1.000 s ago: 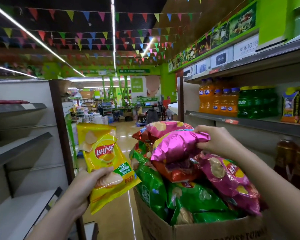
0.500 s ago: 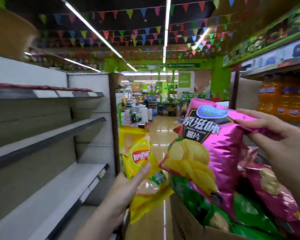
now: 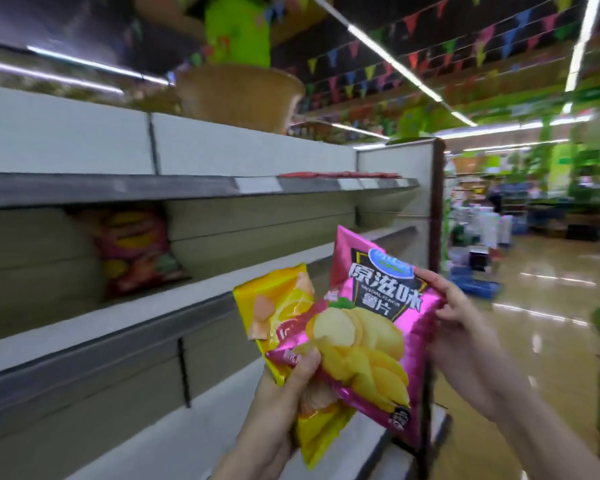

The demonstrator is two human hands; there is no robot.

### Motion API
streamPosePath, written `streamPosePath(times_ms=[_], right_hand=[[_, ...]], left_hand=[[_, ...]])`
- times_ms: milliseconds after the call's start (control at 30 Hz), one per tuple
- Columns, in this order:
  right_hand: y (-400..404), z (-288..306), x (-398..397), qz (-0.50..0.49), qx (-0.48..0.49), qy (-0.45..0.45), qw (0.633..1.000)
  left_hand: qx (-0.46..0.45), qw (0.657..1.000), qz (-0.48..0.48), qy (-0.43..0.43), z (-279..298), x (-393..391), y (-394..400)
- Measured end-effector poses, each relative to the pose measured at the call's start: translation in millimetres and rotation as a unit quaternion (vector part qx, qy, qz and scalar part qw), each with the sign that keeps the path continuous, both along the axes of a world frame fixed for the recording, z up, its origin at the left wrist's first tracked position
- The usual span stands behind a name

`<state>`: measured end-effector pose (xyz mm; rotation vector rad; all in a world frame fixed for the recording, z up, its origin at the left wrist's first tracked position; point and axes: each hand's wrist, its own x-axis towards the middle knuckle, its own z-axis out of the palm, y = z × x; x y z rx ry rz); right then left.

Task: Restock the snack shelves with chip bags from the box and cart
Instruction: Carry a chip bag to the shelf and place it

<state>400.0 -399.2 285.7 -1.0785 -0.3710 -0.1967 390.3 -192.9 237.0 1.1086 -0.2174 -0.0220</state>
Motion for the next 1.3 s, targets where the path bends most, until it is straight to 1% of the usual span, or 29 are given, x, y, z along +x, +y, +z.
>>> streamPosePath(times_ms=[67, 167, 267, 300, 367, 433, 500, 600, 733, 800, 933, 1067, 1167, 1233, 1300], right_hand=[[53.8, -11.9, -0.3, 0.026, 0.015, 0.012, 0.999], [139.1, -31.5, -10.8, 0.048, 0.007, 0.03, 0.998], [219.8, -39.9, -41.0, 0.108, 0.059, 0.103, 0.987], [244.4, -41.7, -53.8, 0.15, 0.065, 0.137, 0.977], [288.0, -42.5, -82.3, 0.245, 0.04, 0.195, 0.949], [326.0, -41.8, -110.0, 0.308, 0.02, 0.221, 0.925], [359.5, -37.8, -136.9, 0.36, -0.001, 0.219, 0.907], [398.7, -29.0, -176.1, 0.443, 0.0, 0.205, 0.873], [446.9, -23.9, -213.1, 0.501, -0.022, 0.206, 0.84], [468.8, -18.0, -227.4, 0.528, -0.025, 0.202, 0.824], [504.0, -4.8, -248.6, 0.573, -0.013, 0.193, 0.796], [534.9, 10.1, -266.4, 0.61, -0.018, 0.159, 0.776], [554.3, 27.1, -269.1, 0.618, 0.003, 0.114, 0.778], [567.7, 36.2, -262.1, 0.605, 0.018, 0.119, 0.787], [581.3, 42.7, -253.0, 0.596, 0.007, 0.133, 0.792]], left_hand=[[0.005, 0.999, 0.054, -0.003, -4.3, -20.7, 40.2], [0.035, 0.992, 0.125, 0.007, -12.0, -59.8, 109.1], [0.091, 0.982, 0.165, 0.016, -13.0, -109.3, 181.6], [0.111, 0.979, 0.169, 0.018, -11.7, -128.6, 206.1], [0.168, 0.973, 0.157, 0.028, -7.3, -168.7, 251.6], [0.232, 0.958, 0.16, 0.047, -1.1, -211.8, 294.1], [0.286, 0.941, 0.169, 0.066, 6.4, -255.6, 333.2], [0.352, 0.919, 0.154, 0.09, 19.7, -316.0, 378.1], [0.442, 0.88, 0.127, 0.119, 35.7, -376.9, 419.6], [0.464, 0.864, 0.145, 0.129, 41.9, -400.7, 433.4], [0.484, 0.846, 0.178, 0.135, 56.2, -435.6, 448.7], [0.453, 0.855, 0.204, 0.149, 64.1, -457.9, 468.9], [0.422, 0.859, 0.259, 0.135, 66.7, -469.0, 487.4], [0.383, 0.859, 0.317, 0.124, 65.5, -472.9, 501.8], [0.328, 0.87, 0.345, 0.13, 68.5, -475.1, 513.5]])
